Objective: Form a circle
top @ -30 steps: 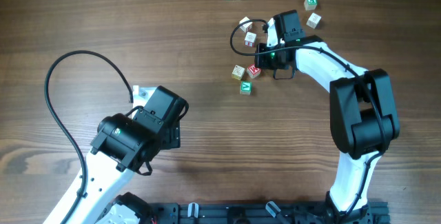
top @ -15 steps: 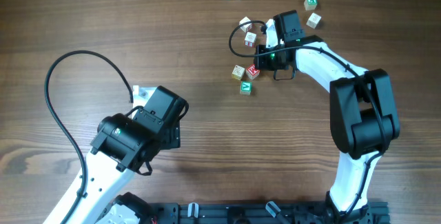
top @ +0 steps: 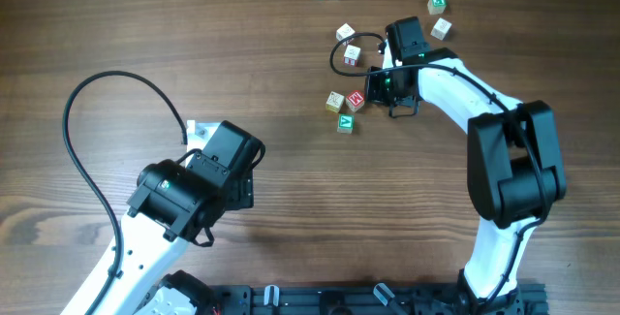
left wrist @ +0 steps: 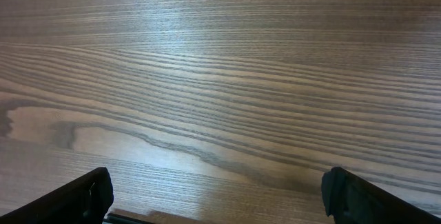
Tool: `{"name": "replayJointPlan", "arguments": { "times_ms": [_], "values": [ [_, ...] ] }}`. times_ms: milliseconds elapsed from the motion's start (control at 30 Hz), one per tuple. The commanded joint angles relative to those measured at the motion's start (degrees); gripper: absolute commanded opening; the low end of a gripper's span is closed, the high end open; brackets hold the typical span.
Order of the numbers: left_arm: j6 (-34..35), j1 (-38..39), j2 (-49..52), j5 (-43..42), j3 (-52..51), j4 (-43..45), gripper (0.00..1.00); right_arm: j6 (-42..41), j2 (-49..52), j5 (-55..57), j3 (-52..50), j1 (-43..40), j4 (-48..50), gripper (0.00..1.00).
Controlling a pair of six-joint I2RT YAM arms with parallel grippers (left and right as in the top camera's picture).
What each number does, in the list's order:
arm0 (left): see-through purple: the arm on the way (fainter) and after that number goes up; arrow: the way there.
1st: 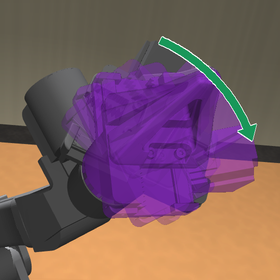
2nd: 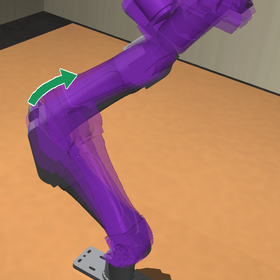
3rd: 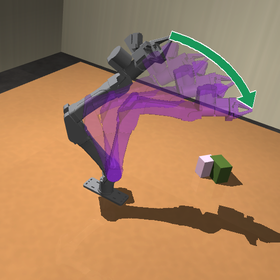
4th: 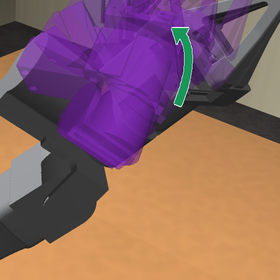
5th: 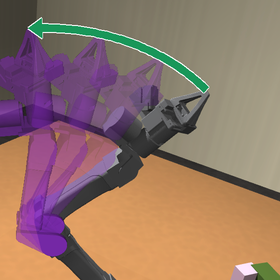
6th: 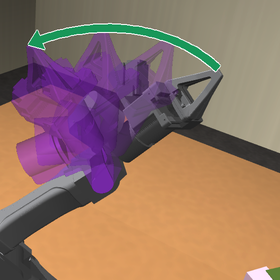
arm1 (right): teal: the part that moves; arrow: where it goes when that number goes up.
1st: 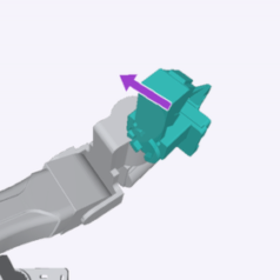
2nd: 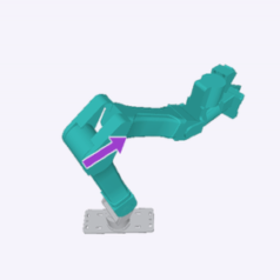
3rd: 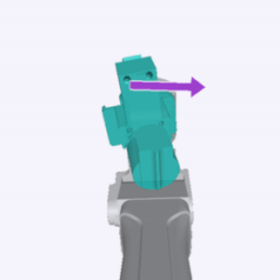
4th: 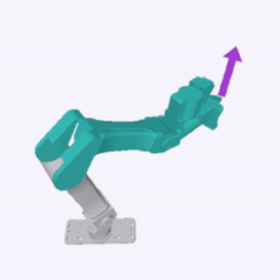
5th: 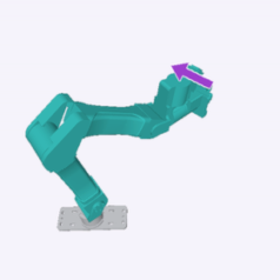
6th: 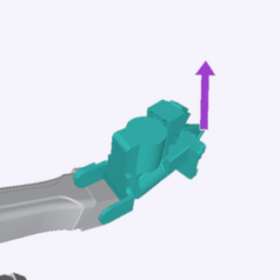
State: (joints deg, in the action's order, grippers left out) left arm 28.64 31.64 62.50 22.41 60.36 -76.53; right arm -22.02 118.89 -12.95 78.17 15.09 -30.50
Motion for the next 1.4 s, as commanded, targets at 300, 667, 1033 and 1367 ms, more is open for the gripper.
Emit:
{"name": "replayJointPlan", "arguments": {
  "times_ms": [300,667,1033,1367],
  "values": [
    [0.8,-0.3,-0.4,-0.5,-0.1,0.0,1.0,-1.9,-3.1,1.3,0.3,-0.1,-4.5,0.04],
    [0.8,-0.3,-0.3,-0.5,-0.1,0.0,1.0,-0.3,-3.1,-1.7,0.3,-0.1,-3.6,0.04],
    [0.8,-0.3,-0.3,-0.5,-0.1,0.0,1.0,1.1,-3.1,-4.7,0.3,-0.1,-2.8,0.04],
    [0.8,-0.3,-0.3,-0.5,-0.1,0.0,1.0,2.5,-3.1,-5.2,0.3,-0.1,-2.4,0.04]
  ]
}}
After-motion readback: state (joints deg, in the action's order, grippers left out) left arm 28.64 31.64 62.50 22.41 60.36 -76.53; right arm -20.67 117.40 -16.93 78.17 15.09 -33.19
